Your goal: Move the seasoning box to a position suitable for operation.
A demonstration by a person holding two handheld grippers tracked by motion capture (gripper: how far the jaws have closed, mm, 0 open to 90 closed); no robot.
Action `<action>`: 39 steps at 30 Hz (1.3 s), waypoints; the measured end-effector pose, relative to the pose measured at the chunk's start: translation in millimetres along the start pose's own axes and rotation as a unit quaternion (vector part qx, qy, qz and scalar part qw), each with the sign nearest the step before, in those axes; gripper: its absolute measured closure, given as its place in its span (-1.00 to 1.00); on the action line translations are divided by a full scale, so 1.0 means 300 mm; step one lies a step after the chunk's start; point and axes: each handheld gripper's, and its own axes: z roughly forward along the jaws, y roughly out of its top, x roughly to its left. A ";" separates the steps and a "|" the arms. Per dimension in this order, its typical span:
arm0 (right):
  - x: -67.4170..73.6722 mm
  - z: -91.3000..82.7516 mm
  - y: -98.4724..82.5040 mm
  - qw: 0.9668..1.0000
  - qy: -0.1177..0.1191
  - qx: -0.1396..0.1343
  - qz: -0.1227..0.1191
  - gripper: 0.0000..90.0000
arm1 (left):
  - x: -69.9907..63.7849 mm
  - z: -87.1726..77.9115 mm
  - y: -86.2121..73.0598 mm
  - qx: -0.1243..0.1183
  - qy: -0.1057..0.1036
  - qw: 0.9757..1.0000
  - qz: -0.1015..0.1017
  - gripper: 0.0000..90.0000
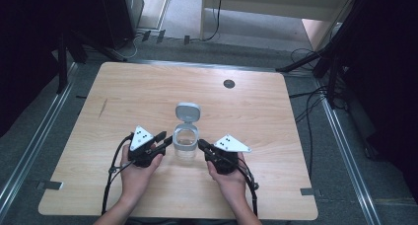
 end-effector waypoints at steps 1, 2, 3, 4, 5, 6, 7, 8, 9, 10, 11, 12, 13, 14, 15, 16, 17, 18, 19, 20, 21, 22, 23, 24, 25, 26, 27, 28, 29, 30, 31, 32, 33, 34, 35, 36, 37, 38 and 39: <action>-0.020 0.006 0.006 1.000 -0.004 0.000 -0.005 0.63 | 0.038 -0.018 -0.008 -0.013 -0.009 1.000 -0.015 0.03; -0.028 0.006 0.008 1.000 -0.008 -0.003 -0.002 0.54 | 0.054 -0.030 -0.011 -0.013 -0.005 1.000 -0.015 -0.09; -0.028 0.006 0.008 1.000 -0.008 -0.003 -0.002 0.54 | 0.054 -0.030 -0.011 -0.013 -0.005 1.000 -0.015 -0.26; -0.051 0.007 0.021 1.000 -0.020 -0.003 0.009 0.30 | 0.076 -0.048 -0.017 -0.012 0.001 1.000 -0.011 -0.46; -0.059 0.008 0.026 1.000 -0.025 0.000 0.011 0.22 | 0.121 -0.080 -0.028 -0.008 0.005 1.000 -0.023 -0.57; -0.067 0.009 0.034 0.999 -0.029 0.005 0.015 0.17 | 0.160 -0.104 -0.039 -0.006 -0.001 0.999 -0.041 -0.64; -0.078 0.006 0.042 0.999 -0.033 0.001 0.016 0.17 | 0.190 -0.124 -0.049 -0.010 0.002 0.999 -0.051 -0.68; -0.085 0.004 0.049 0.999 -0.035 -0.008 0.018 0.20 | 0.212 -0.139 -0.055 -0.013 0.007 0.998 -0.056 -0.69; -0.092 0.001 0.055 0.999 -0.040 -0.010 0.022 0.26 | 0.239 -0.159 -0.063 -0.015 0.014 0.998 -0.059 -0.69; -0.101 0.002 0.063 0.999 -0.042 -0.011 0.027 0.39 | 0.264 -0.178 -0.070 -0.015 0.023 0.998 -0.061 -0.69; -0.110 0.002 0.072 0.999 -0.043 -0.017 0.029 0.54 | 0.293 -0.202 -0.079 -0.014 0.033 0.997 -0.062 -0.69; -0.120 0.000 0.084 0.998 -0.042 -0.025 0.034 0.71 | 0.293 -0.202 -0.079 -0.014 0.033 0.997 -0.062 -0.69; -0.129 0.000 0.095 0.998 -0.038 -0.027 0.040 0.83 | 0.335 -0.242 -0.096 -0.011 0.049 0.997 -0.054 -0.69; -0.138 0.002 0.107 0.998 -0.036 -0.027 0.041 0.91 | 0.355 -0.262 -0.104 -0.008 0.053 0.997 -0.054 -0.69; -0.147 0.006 0.119 0.998 -0.036 -0.030 0.039 0.99 | 0.369 -0.275 -0.111 -0.007 0.059 0.997 -0.054 -0.69; -0.152 0.007 0.128 0.998 -0.034 -0.030 0.042 1.00 | 0.386 -0.294 -0.119 -0.006 0.062 0.997 -0.054 -0.69; -0.157 0.012 0.140 0.998 -0.033 -0.030 0.041 1.00 | 0.400 -0.311 -0.129 -0.005 0.065 0.996 -0.056 -0.69; -0.160 0.017 0.152 0.998 -0.037 -0.028 0.037 1.00 | 0.416 -0.331 -0.142 -0.005 0.065 0.996 -0.060 -0.69; -0.165 0.025 0.165 0.998 -0.040 -0.029 0.031 1.00 | 0.423 -0.341 -0.150 -0.004 0.065 0.996 -0.060 -0.69; -0.168 0.030 0.173 0.998 -0.038 -0.029 0.031 1.00 | 0.429 -0.350 -0.161 -0.003 0.066 0.996 -0.062 -0.69; -0.170 0.037 0.185 0.998 -0.038 -0.029 0.033 1.00 | 0.432 -0.357 -0.168 -0.004 0.070 0.995 -0.069 -0.69; -0.174 0.045 0.196 0.998 -0.041 -0.029 0.030 1.00 | 0.434 -0.363 -0.170 -0.006 0.071 0.995 -0.074 -0.69; -0.178 0.053 0.207 0.998 -0.041 -0.030 0.032 1.00 | 0.431 -0.368 -0.171 -0.011 0.072 0.995 -0.075 -0.69; -0.184 0.062 0.218 0.998 -0.036 -0.032 0.036 1.00 | 0.429 -0.372 -0.173 -0.014 0.072 0.995 -0.072 -0.69; -0.188 0.072 0.227 0.998 -0.035 -0.034 0.042 1.00 | 0.425 -0.372 -0.176 -0.017 0.074 0.994 -0.073 -0.69; -0.191 0.082 0.236 0.998 -0.034 -0.035 0.043 1.00 | 0.423 -0.370 -0.179 -0.017 0.074 0.995 -0.072 -0.69; -0.192 0.093 0.245 0.998 -0.032 -0.032 0.046 1.00 | 0.420 -0.365 -0.180 -0.015 0.076 0.995 -0.070 -0.69; -0.194 0.104 0.254 0.998 -0.029 -0.031 0.044 1.00 | 0.419 -0.361 -0.181 -0.010 0.076 0.995 -0.068 -0.69; -0.194 0.104 0.254 0.998 -0.029 -0.031 0.044 1.00 | 0.419 -0.361 -0.181 -0.010 0.076 0.995 -0.068 -0.69; -0.191 0.122 0.272 0.998 -0.021 -0.033 0.042 1.00 | 0.419 -0.357 -0.182 -0.009 0.075 0.995 -0.067 -0.69; -0.189 0.127 0.280 0.998 -0.017 -0.036 0.039 1.00 | 0.419 -0.356 -0.183 -0.008 0.072 0.995 -0.067 -0.69; -0.185 0.130 0.287 0.998 -0.015 -0.038 0.038 1.00 | 0.420 -0.357 -0.183 -0.010 0.071 0.995 -0.068 -0.69; -0.182 0.132 0.291 0.998 -0.012 -0.040 0.038 1.00 | 0.422 -0.358 -0.184 -0.010 0.067 0.995 -0.071 -0.69; -0.177 0.135 0.298 0.998 -0.009 -0.041 0.037 1.00 | 0.423 -0.358 -0.184 -0.011 0.067 0.995 -0.073 -0.69; -0.172 0.136 0.301 0.998 -0.003 -0.042 0.036 1.00 | 0.424 -0.358 -0.184 -0.010 0.066 0.995 -0.073 -0.69; -0.167 0.137 0.302 0.999 0.002 -0.043 0.033 0.99 | 0.426 -0.358 -0.184 -0.009 0.065 0.995 -0.074 -0.69; -0.158 0.138 0.302 0.999 0.009 -0.042 0.025 0.99 | 0.426 -0.357 -0.184 -0.009 0.065 0.995 -0.075 -0.69; -0.146 0.137 0.300 0.999 0.014 -0.040 0.017 0.97 | 0.425 -0.356 -0.183 -0.008 0.065 0.995 -0.074 -0.69; -0.146 0.137 0.300 0.999 0.014 -0.040 0.017 0.97 | 0.425 -0.356 -0.183 -0.008 0.065 0.995 -0.074 -0.69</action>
